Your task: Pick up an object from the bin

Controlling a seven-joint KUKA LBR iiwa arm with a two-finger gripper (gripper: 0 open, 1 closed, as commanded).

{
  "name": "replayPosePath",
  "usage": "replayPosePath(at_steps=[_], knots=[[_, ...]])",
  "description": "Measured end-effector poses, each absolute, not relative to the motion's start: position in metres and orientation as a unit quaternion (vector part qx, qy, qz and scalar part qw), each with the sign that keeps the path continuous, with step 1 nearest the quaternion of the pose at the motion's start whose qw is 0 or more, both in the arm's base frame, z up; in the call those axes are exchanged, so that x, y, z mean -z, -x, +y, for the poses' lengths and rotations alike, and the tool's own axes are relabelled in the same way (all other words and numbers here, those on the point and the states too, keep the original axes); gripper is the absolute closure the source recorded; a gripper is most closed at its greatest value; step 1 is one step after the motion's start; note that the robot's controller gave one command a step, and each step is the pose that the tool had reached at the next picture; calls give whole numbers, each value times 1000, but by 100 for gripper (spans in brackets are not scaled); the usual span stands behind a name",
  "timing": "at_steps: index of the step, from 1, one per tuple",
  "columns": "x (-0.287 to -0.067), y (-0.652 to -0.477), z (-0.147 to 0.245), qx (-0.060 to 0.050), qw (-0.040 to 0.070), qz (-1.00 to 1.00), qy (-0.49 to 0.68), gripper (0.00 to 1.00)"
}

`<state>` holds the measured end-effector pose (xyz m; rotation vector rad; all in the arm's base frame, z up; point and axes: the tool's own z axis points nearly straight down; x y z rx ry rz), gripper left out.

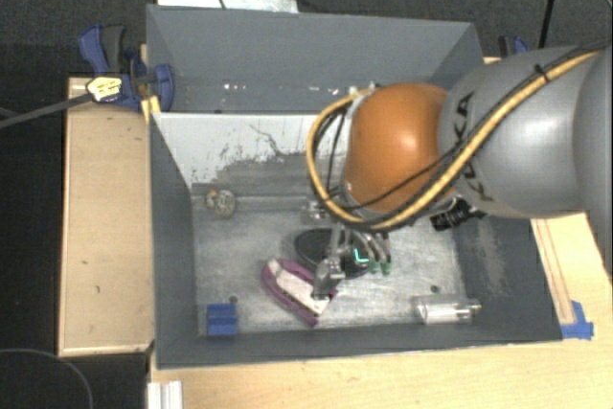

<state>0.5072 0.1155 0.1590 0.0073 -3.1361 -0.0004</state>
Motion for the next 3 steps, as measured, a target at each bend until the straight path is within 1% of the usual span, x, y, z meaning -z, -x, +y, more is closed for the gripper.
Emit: replayPosePath(at_steps=[1, 2, 3], knots=[[-69, -527, 53, 0, -1, -996, -93, 0], [-72, -526, 55, 1, 0, -996, -92, 100], [-245, -560, 26, 0, -6, -996, -87, 100]])
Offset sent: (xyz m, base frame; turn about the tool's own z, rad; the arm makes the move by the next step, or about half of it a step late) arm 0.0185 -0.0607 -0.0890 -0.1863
